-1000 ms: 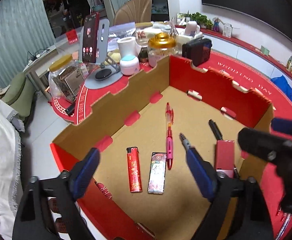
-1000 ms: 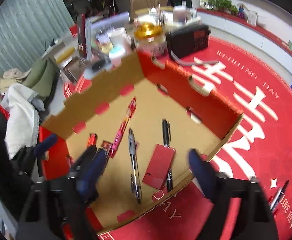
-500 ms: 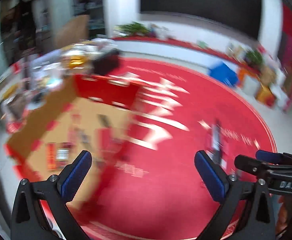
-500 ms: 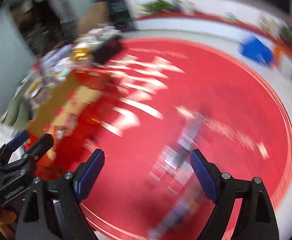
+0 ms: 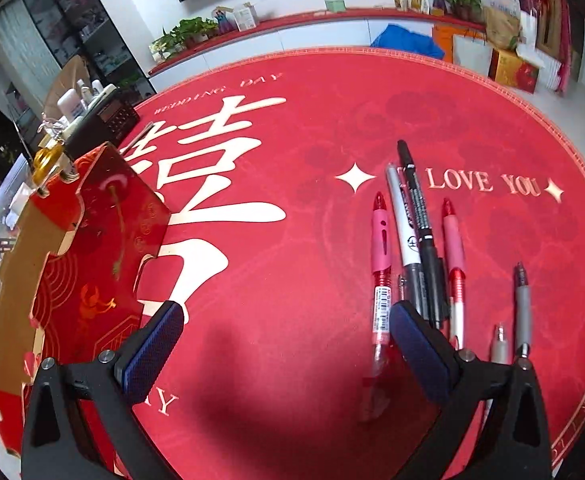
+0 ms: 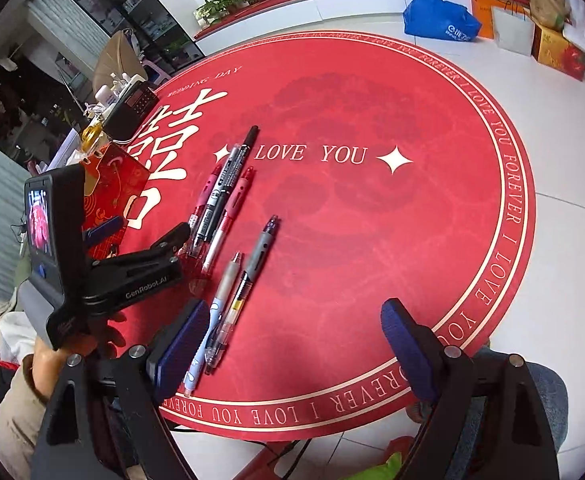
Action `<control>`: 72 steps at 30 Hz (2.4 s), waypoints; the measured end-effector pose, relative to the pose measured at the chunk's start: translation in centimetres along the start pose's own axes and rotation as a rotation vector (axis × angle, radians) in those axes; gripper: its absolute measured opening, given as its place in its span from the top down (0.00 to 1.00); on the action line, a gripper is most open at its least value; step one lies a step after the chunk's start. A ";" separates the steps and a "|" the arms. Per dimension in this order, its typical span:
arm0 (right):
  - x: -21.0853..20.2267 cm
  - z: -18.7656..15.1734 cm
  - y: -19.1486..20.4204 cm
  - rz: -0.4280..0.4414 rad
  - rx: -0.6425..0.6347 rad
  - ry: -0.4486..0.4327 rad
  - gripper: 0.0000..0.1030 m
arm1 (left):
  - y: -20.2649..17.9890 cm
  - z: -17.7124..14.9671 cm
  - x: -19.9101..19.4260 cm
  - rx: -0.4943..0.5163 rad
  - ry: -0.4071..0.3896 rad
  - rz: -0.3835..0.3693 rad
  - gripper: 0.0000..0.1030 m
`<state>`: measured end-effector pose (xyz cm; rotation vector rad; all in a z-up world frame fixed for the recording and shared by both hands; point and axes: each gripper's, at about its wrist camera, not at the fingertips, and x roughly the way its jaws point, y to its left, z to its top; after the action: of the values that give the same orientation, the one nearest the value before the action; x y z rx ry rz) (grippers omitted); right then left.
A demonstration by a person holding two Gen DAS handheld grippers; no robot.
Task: Organize rigid objects
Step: 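Move both tools back to the remaining pens on the rug, then grasp the pink pen with the left tool while the right tool grasps a grey pen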
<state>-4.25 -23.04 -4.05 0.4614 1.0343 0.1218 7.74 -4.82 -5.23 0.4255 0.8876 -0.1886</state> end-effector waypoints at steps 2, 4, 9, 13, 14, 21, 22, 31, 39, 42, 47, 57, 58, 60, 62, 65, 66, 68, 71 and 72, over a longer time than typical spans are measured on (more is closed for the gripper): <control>0.0 -0.1 -0.3 0.010 0.005 0.003 0.14 | -0.2 0.1 0.1 0.000 -0.001 0.002 0.00; 0.1 -0.3 -0.4 0.010 0.002 0.006 0.14 | 0.2 0.3 0.3 -0.013 0.009 0.004 0.00; 0.6 -0.7 0.2 -0.015 -0.019 0.015 0.14 | 2.5 -0.2 0.8 -0.102 0.007 0.122 0.00; 2.7 -0.5 2.3 -0.095 -0.073 0.028 0.14 | 3.1 -0.7 0.7 -0.159 0.006 0.103 0.00; 3.2 -0.5 2.8 -0.137 -0.089 0.027 0.14 | 2.9 -0.7 0.7 -0.154 -0.001 0.112 0.00; 6.1 -0.8 5.4 -0.280 -0.174 0.029 0.13 | 2.9 -1.0 0.5 -0.156 -0.030 0.108 0.00; 6.5 -1.1 6.0 -0.307 -0.228 0.027 0.13 | 3.0 -1.1 0.5 -0.165 -0.028 0.102 0.00; 4.4 0.4 2.8 -0.310 -0.316 0.027 0.53 | 0.7 -2.2 0.1 -0.306 0.023 -0.136 0.00; 3.4 1.0 1.2 -0.332 -0.311 0.032 0.71 | 0.9 -0.1 1.3 -0.305 0.046 -0.141 0.00; 3.8 1.2 1.4 -0.327 -0.354 0.046 0.71 | 0.8 -0.7 1.0 -0.306 0.024 -0.136 0.00; 4.5 2.0 1.3 -0.247 -0.465 0.083 0.71 | 0.8 -0.4 1.3 -0.288 0.006 -0.145 0.00; 5.6 0.9 3.0 -0.193 -0.592 0.136 0.27 | 0.8 0.1 1.6 -0.325 -0.011 -0.121 0.00; 5.6 0.9 3.0 -0.192 -0.594 0.135 0.27 | 0.7 0.1 1.6 -0.325 -0.010 -0.120 0.00; 5.4 0.9 3.1 -0.195 -0.594 0.139 0.33 | 0.6 0.1 1.5 -0.323 -0.006 -0.122 0.02; 5.1 1.1 3.3 -0.201 -0.585 0.148 0.58 | 0.4 0.2 1.2 -0.312 -0.005 -0.131 0.11; 5.3 1.6 3.5 -0.213 -0.558 0.169 0.88 | -0.3 0.6 0.5 -0.270 -0.018 -0.154 0.54; 5.3 1.6 3.5 -0.215 -0.546 0.167 0.89 | -0.6 0.8 0.1 -0.243 -0.020 -0.165 0.71; 5.0 1.5 3.2 -0.216 -0.511 0.152 0.89 | -0.8 0.7 0.0 -0.220 -0.001 -0.178 0.90; 3.6 0.8 2.8 -0.190 -0.459 0.109 0.89 | 0.1 -0.3 -0.7 -0.256 0.012 -0.222 0.90; 3.0 0.6 2.6 -0.181 -0.442 0.092 0.89 | 0.6 -1.0 -1.4 -0.274 -0.005 -0.232 0.90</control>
<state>-1.86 -19.93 -5.06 -0.0393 1.0970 0.2053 6.43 -3.87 -4.52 0.0667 0.9424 -0.2763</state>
